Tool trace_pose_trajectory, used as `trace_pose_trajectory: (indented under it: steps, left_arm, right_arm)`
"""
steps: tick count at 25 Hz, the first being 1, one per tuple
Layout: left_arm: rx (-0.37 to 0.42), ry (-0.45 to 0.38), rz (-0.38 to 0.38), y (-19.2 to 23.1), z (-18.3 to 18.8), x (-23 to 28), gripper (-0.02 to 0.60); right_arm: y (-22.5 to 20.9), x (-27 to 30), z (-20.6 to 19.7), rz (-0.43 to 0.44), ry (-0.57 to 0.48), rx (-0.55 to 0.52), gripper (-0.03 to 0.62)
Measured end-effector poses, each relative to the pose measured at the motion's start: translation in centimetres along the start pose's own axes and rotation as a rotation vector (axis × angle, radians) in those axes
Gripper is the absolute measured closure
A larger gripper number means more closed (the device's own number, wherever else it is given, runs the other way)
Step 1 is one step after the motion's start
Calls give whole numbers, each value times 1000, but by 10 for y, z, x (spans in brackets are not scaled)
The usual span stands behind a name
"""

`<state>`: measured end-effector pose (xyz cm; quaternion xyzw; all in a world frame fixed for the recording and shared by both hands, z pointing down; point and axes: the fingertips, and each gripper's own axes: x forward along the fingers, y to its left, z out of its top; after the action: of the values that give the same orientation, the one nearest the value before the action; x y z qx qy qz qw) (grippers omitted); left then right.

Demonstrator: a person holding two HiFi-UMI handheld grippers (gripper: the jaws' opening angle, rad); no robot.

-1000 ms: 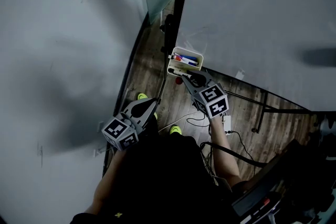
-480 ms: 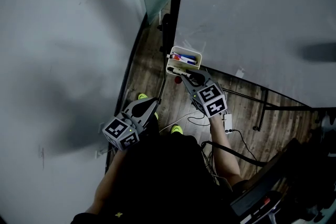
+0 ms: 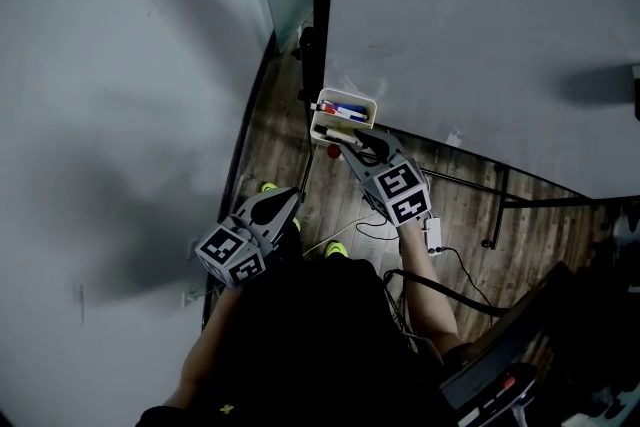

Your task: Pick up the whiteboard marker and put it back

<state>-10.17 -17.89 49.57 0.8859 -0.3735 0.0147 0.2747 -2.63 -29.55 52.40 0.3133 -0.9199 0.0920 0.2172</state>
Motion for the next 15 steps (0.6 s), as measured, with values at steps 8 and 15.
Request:
trace_pose_trajectory:
  steps: [8,15]
  left_arm:
    - [5,-19,-15,-13,1,6,560]
    - [29,-70,-28,-34,1,16,560]
  right_arm:
    - [3,-16,-3,-5,-18,7,470]
    - [11,-39,-3,15,-43,-3,485]
